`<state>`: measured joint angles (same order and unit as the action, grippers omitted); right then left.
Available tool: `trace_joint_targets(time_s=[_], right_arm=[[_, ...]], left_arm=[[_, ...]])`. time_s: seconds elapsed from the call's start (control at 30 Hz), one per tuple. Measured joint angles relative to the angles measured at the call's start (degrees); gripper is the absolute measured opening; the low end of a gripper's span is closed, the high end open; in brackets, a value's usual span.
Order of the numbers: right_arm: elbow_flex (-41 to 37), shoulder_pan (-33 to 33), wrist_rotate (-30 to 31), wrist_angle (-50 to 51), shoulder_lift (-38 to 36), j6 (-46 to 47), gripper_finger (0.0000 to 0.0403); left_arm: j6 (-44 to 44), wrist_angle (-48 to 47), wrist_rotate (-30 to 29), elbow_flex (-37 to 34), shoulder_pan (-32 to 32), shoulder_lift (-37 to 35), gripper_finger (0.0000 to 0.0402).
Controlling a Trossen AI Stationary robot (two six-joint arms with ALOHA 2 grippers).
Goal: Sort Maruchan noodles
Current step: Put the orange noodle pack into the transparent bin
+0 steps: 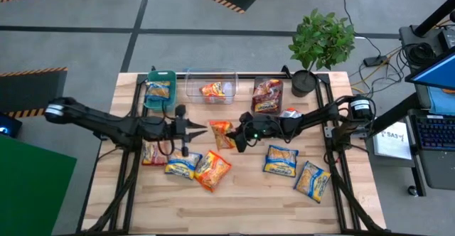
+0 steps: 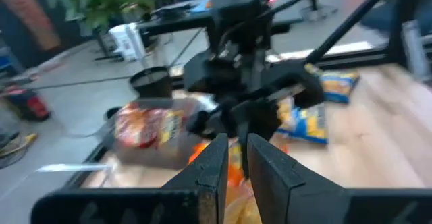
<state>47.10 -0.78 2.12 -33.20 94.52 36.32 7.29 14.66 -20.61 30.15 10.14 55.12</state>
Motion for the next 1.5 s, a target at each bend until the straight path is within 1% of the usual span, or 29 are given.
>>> trace_joint_targets(time_s=[0.13,0.23,0.37,0.43,0.57,0.77,0.9,1.0,1.07,1.13,1.2,1.33,1.47,1.5], right_arm=[[3.31,-0.31,1.09,3.18,0.00,-0.48,0.0048],[8.11,-0.96,1.90,10.60,0.00,-2.67,0.0048],[17.39,-2.22,6.78,24.55,0.13,-8.25,0.0048],[22.24,-3.33,9.39,31.10,0.13,-12.06,0.0048],[31.11,-6.58,12.25,38.79,0.13,-19.86,0.0047],[42.46,-13.26,12.93,48.59,2.63,-26.33,0.0047],[48.41,-17.02,12.32,52.82,6.77,-30.66,0.0047],[52.92,-19.20,10.84,55.57,11.11,-36.03,0.0047],[56.53,-20.34,10.72,58.18,14.30,-40.90,0.0047],[61.17,-21.31,9.67,61.90,17.61,-47.94,0.0047],[66.55,-22.13,8.33,66.84,21.23,-56.92,0.0047],[77.29,-22.65,9.54,77.76,29.06,-73.83,0.0047],[87.39,-22.96,9.72,85.40,36.01,-84.27,0.0047],[88.10,-23.02,10.38,85.80,37.12,-86.67,0.0047]], left_arm=[[-0.31,-3.57,-7.02,-0.12,0.05,-3.15,0.0040],[-0.46,-5.76,-9.93,-0.66,0.05,-5.02,0.0040],[-0.91,-10.44,-10.71,-1.06,0.05,-7.85,0.0040],[-1.67,-12.87,-12.09,-1.16,0.05,-9.17,0.0040],[-3.66,-16.91,-14.47,-1.16,0.05,-11.81,0.0040],[-4.95,-20.03,-14.48,-1.42,0.05,-14.52,0.0040],[-5.45,-20.90,-14.46,-1.44,0.05,-15.21,0.0040],[-5.47,-21.27,-14.46,-1.44,0.05,-15.31,0.0040],[-5.50,-21.31,-14.46,-1.46,0.05,-15.31,0.0040],[-5.79,-21.40,-14.46,-1.46,0.05,-15.30,0.0040],[-5.91,-21.92,-14.43,-1.49,0.05,-15.31,0.0040],[-5.91,-22.18,-14.43,-1.49,0.05,-15.27,0.0040],[-5.91,-22.35,-14.43,-1.49,0.05,-15.25,0.0040],[-5.91,-22.51,-14.43,-1.49,0.05,-15.24,0.0040]])
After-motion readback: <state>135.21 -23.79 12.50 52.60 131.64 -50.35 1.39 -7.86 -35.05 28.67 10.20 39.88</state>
